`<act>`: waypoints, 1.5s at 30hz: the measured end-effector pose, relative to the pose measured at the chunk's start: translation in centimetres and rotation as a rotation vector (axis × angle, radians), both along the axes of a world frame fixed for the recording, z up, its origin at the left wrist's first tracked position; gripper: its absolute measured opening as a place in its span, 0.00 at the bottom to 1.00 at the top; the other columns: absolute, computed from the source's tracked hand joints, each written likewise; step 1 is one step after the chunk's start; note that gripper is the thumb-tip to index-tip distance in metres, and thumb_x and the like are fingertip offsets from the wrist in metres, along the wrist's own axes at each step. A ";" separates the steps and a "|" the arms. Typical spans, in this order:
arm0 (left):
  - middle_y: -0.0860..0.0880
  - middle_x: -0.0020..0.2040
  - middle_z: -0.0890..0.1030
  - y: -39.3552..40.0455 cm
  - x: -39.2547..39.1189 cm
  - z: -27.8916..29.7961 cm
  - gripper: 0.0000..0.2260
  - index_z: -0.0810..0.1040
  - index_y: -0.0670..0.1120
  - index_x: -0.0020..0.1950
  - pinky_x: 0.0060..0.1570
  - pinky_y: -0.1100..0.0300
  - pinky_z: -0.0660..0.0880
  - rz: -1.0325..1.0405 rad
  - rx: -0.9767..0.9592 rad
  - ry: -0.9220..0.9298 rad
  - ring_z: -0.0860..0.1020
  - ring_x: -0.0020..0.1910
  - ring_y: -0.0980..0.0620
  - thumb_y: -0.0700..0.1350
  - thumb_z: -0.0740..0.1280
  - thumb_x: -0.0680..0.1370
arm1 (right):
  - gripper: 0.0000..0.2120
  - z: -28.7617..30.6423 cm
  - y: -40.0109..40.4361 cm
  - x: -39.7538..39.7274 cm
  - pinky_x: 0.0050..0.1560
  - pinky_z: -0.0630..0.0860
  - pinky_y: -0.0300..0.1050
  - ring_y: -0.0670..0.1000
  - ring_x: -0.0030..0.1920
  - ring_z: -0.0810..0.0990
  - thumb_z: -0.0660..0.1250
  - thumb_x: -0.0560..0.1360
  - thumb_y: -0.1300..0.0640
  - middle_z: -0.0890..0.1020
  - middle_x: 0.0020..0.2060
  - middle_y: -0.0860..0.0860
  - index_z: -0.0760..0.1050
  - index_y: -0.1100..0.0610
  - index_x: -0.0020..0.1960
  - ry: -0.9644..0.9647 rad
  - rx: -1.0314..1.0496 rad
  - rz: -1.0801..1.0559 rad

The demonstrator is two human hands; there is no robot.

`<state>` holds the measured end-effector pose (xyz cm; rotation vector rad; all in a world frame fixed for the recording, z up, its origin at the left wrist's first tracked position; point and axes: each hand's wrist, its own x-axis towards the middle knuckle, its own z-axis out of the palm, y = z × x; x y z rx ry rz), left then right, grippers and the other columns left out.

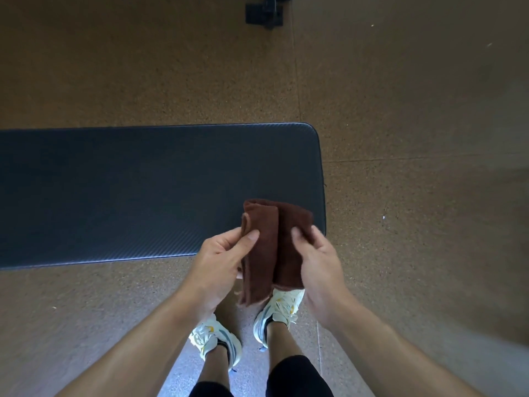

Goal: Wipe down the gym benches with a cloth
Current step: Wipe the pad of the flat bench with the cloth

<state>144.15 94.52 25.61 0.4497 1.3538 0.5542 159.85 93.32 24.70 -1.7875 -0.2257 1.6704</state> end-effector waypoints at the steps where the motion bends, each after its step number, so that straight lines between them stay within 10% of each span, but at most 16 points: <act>1: 0.46 0.47 0.89 0.1 0.1 -0.2 0.10 0.88 0.49 0.54 0.40 0.56 0.83 0.078 -0.007 0.027 0.87 0.42 0.52 0.44 0.65 0.83 | 0.08 0.0 0.2 0.4 0.61 0.82 0.65 0.58 0.56 0.88 0.64 0.85 0.56 0.89 0.51 0.52 0.83 0.51 0.57 -0.066 0.004 -0.056; 7: 0.56 0.45 0.88 1.9 -2.5 -1.7 0.09 0.86 0.58 0.48 0.55 0.50 0.82 0.179 0.087 0.522 0.86 0.50 0.53 0.51 0.67 0.83 | 0.09 1.0 2.6 5.6 0.50 0.83 0.45 0.48 0.51 0.87 0.64 0.86 0.52 0.89 0.45 0.44 0.83 0.50 0.52 -0.497 0.128 -0.091; 11: 0.59 0.44 0.86 2.9 -3.0 -0.9 0.07 0.85 0.54 0.53 0.37 0.73 0.77 0.119 0.159 0.499 0.83 0.41 0.66 0.48 0.66 0.83 | 0.07 1.1 3.6 6.8 0.59 0.83 0.52 0.45 0.54 0.86 0.67 0.84 0.50 0.87 0.50 0.45 0.82 0.49 0.58 -0.584 0.196 -0.009; 14: 0.58 0.55 0.82 2.6 -3.2 -1.5 0.14 0.78 0.52 0.66 0.52 0.62 0.78 0.006 0.199 0.701 0.82 0.52 0.58 0.48 0.71 0.80 | 0.16 0.2 3.6 6.7 0.71 0.75 0.51 0.42 0.62 0.80 0.69 0.82 0.49 0.81 0.61 0.42 0.75 0.47 0.69 -0.727 0.161 0.123; 20: 0.49 0.82 0.61 -0.6 0.1 -5.1 0.26 0.65 0.49 0.80 0.81 0.51 0.55 -0.624 0.608 0.843 0.57 0.82 0.50 0.45 0.66 0.82 | 0.33 -5.3 1.2 3.0 0.84 0.48 0.53 0.48 0.84 0.49 0.62 0.84 0.41 0.53 0.85 0.47 0.54 0.46 0.85 -0.885 0.192 0.668; 25: 0.53 0.82 0.33 -0.1 2.7 -9.7 0.32 0.38 0.52 0.83 0.79 0.50 0.33 -0.799 0.539 0.966 0.28 0.79 0.56 0.61 0.42 0.81 | 0.42 -10.0 2.2 1.6 0.84 0.48 0.61 0.57 0.85 0.38 0.48 0.81 0.27 0.39 0.85 0.50 0.39 0.47 0.85 -1.139 0.174 0.890; 36: 0.53 0.82 0.30 16.7 2.2 -11.3 0.32 0.34 0.52 0.83 0.76 0.51 0.27 -0.935 0.485 1.119 0.28 0.79 0.53 0.62 0.46 0.85 | 0.31 -11.3 18.2 1.6 0.83 0.42 0.62 0.57 0.85 0.38 0.45 0.85 0.36 0.46 0.86 0.46 0.46 0.45 0.85 -1.206 0.348 1.096; 45: 0.46 0.84 0.53 -2.5 1.9 -10.4 0.33 0.62 0.43 0.82 0.79 0.44 0.50 -1.010 0.531 1.133 0.55 0.83 0.43 0.62 0.54 0.81 | 0.26 -10.6 -1.2 2.1 0.79 0.55 0.61 0.56 0.82 0.60 0.55 0.84 0.46 0.61 0.82 0.44 0.64 0.48 0.81 -1.155 0.467 1.201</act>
